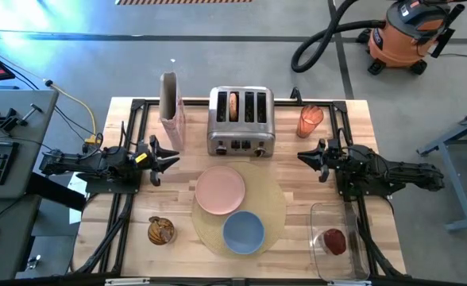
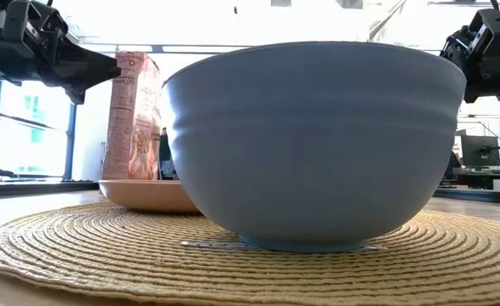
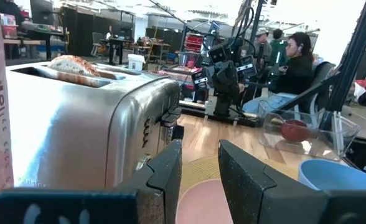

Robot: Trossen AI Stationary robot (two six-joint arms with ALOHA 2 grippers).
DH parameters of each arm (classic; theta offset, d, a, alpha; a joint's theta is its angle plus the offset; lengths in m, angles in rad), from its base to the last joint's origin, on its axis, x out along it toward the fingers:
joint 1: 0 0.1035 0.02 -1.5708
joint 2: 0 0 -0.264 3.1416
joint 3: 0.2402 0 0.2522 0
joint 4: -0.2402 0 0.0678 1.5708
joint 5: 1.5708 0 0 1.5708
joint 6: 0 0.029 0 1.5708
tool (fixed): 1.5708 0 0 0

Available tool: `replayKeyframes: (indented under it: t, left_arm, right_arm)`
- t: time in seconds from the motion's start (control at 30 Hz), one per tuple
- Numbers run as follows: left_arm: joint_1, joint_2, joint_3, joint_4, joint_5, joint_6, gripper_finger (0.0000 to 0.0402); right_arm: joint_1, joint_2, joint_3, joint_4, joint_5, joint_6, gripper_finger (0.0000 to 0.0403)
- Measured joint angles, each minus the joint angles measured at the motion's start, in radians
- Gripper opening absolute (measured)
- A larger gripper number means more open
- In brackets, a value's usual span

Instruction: Arrange a breakfast setting

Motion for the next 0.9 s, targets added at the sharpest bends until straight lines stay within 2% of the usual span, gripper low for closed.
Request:
replayKeyframes:
  t: [0.17,0.9]
  left_arm:
    - [0.000,0.000,0.000,0.000,0.000,-0.002,0.0094]
    - [0.000,0.000,0.000,0.029,0.007,-0.177,0.0094]
  right_arm:
    - [0.000,0.000,0.000,0.000,0.000,0.000,0.0046]
    - [0.000,0.000,0.000,0.000,0.000,0.000,0.0046]
